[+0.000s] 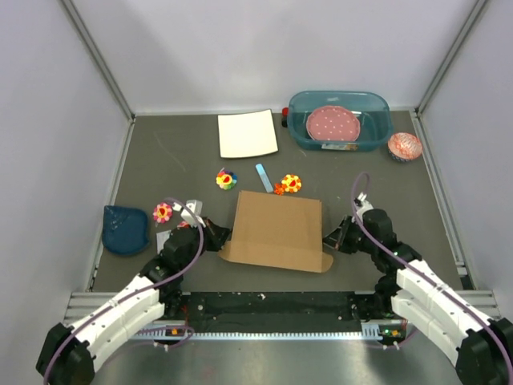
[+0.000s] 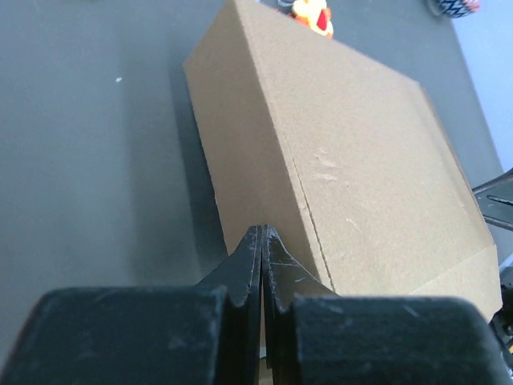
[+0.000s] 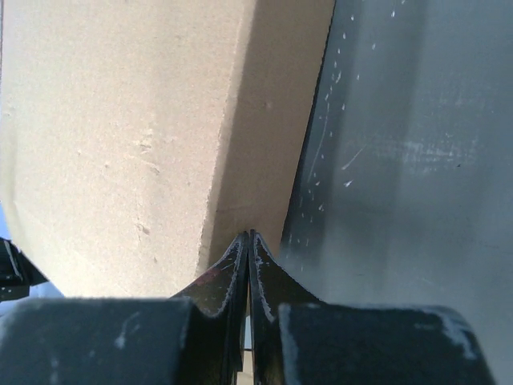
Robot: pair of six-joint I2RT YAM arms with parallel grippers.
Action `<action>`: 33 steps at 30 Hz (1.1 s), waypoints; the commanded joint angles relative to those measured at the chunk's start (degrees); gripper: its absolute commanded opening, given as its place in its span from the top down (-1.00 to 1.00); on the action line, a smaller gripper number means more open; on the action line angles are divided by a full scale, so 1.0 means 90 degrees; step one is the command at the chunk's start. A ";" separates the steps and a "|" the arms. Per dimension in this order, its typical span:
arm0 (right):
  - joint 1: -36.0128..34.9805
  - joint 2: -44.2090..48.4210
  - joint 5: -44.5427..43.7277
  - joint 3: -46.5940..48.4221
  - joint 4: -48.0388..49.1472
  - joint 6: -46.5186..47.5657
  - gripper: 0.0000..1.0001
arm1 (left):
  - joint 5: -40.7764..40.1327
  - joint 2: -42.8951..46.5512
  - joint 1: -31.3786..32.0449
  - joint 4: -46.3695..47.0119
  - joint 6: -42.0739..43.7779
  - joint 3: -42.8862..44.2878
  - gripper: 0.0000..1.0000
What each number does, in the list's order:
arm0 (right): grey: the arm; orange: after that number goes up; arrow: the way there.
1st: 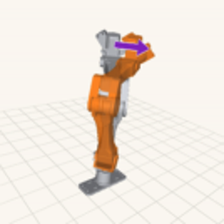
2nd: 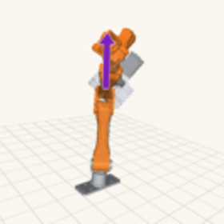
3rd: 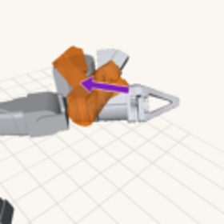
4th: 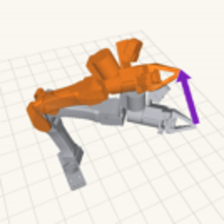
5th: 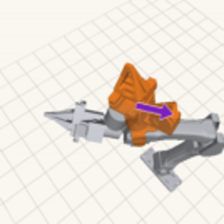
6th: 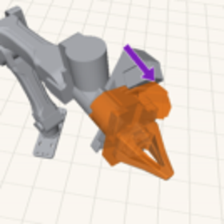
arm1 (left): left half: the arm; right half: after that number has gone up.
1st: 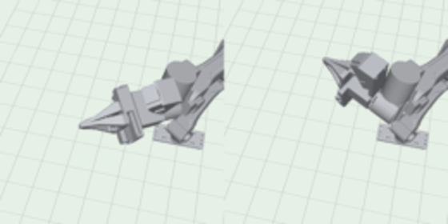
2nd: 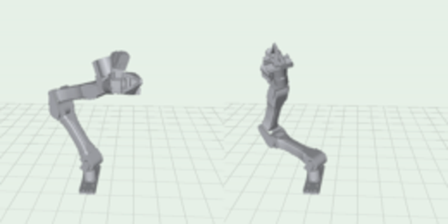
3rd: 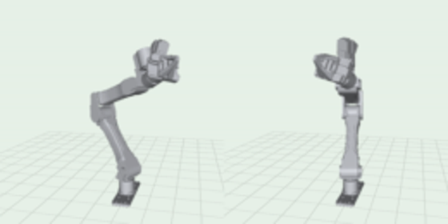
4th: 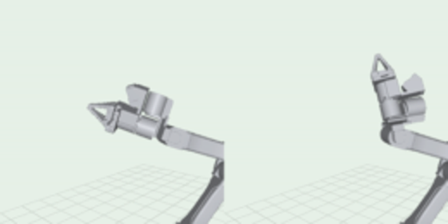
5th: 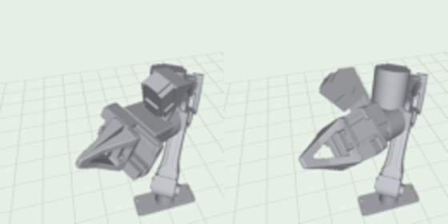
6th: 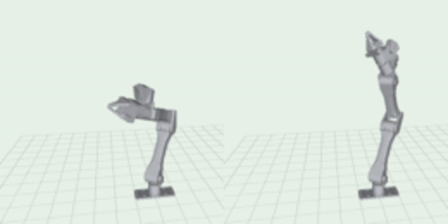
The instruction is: Fold the paper box
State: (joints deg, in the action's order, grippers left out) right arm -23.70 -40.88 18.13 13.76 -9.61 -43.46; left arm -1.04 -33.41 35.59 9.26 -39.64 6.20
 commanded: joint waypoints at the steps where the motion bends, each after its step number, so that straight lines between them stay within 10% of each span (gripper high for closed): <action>1: -0.0013 0.0479 0.0613 0.0658 0.0141 -0.0141 1.00 | 0.1296 0.0421 0.0117 0.0271 -0.0127 0.0298 1.00; 33: -0.0013 0.1017 0.0320 0.2202 -0.1325 -0.0376 1.00 | 0.1629 0.0519 0.0117 -0.0491 -0.0020 0.1860 1.00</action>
State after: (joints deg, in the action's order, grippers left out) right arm -22.70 -31.55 12.84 32.82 -22.11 -44.77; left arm 6.35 -28.99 35.33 -5.34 -38.48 18.13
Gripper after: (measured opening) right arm 0.003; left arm 0.009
